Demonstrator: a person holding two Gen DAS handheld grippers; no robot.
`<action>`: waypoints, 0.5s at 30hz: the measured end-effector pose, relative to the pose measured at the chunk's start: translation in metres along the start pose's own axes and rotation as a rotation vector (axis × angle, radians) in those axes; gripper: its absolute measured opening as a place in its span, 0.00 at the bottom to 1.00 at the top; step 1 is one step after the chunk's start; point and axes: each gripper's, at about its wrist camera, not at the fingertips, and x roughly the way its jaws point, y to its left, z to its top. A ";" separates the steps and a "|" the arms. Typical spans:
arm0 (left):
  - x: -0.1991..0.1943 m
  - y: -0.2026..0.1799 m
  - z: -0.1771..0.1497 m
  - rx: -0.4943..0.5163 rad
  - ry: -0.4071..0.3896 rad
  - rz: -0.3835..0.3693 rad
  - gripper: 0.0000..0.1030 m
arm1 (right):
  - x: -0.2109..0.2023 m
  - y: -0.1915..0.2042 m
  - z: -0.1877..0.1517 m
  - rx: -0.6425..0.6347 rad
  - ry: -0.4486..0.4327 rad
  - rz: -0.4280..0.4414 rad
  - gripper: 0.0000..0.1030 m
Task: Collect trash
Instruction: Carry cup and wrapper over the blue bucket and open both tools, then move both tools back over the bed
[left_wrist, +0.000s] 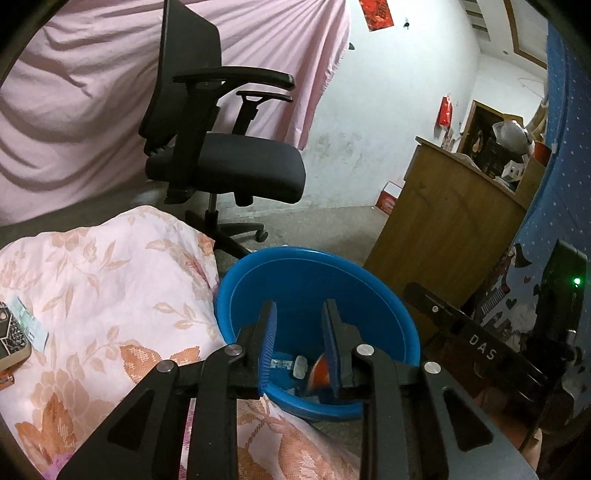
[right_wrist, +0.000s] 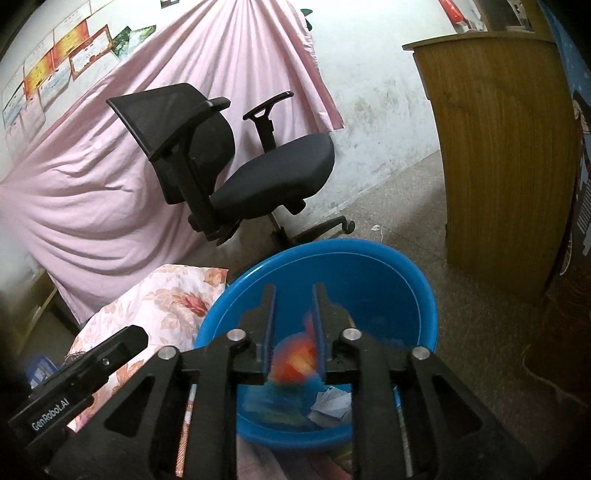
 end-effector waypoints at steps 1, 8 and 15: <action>-0.001 0.000 -0.001 -0.004 -0.002 0.003 0.21 | 0.000 0.000 0.000 -0.001 -0.001 0.001 0.53; -0.024 0.008 0.001 -0.002 -0.081 0.049 0.33 | -0.011 0.005 0.002 -0.033 -0.058 0.021 0.69; -0.063 0.028 0.003 -0.018 -0.178 0.120 0.56 | -0.026 0.025 0.006 -0.074 -0.135 0.059 0.91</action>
